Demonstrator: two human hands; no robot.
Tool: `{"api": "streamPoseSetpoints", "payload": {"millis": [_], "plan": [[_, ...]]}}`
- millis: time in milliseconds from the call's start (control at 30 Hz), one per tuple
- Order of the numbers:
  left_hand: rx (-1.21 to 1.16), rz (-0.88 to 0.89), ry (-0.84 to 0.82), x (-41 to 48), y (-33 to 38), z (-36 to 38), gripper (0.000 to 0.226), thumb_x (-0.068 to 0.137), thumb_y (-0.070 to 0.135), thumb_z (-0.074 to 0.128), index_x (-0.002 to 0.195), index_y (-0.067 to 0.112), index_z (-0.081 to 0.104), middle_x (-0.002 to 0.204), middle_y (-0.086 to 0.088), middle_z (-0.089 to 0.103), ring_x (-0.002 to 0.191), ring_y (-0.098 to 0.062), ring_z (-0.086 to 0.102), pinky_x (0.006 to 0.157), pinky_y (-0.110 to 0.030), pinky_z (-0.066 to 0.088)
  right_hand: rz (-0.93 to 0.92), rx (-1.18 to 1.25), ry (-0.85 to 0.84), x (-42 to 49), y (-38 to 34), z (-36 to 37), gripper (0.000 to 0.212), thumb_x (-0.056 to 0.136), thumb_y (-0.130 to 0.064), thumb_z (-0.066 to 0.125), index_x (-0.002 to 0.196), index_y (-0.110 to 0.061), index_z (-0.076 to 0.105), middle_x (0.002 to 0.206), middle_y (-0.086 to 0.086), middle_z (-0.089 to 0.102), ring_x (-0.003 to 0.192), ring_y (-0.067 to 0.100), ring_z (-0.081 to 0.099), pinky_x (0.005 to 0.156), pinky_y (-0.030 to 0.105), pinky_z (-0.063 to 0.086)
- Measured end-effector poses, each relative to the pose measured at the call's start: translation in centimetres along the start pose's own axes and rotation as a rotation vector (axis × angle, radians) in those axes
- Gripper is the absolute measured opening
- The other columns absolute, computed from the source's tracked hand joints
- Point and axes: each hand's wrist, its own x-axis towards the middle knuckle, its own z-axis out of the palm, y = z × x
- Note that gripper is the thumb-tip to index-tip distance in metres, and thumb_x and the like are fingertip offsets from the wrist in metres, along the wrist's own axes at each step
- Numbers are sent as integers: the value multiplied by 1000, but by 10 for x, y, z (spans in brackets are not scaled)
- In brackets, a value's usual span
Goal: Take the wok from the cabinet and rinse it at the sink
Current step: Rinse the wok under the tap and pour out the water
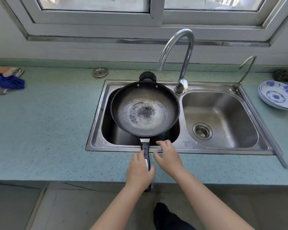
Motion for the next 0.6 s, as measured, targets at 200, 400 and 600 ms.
{"api": "streamPoseSetpoints", "payload": {"millis": [200, 400, 600], "plan": [[-149, -54, -63, -9, 1, 2, 62, 87, 27, 54, 142, 17, 27, 130, -8, 48, 114, -28, 51, 85, -35, 43, 41, 77, -107, -7, -10, 10, 39, 87, -22, 56, 124, -12, 51, 115, 7, 54, 99, 17, 52, 88, 25, 41], [-342, -190, -107, -13, 1, 1, 63, 84, 24, 57, 139, 28, 26, 112, -5, 64, 98, -30, 62, 69, -31, 43, 140, 228, -160, 0, -17, 17, 35, 88, -18, 57, 121, -11, 51, 87, -5, 57, 84, 10, 52, 63, 14, 37], [-568, -305, -94, -12, 5, -3, 57, 80, 24, 65, 129, 34, 37, 85, 6, 60, 71, -21, 65, 58, -28, 54, 299, 510, -173, 4, -16, 27, 40, 86, -15, 62, 123, -9, 47, 72, -6, 56, 68, 4, 55, 57, 16, 41]]}}
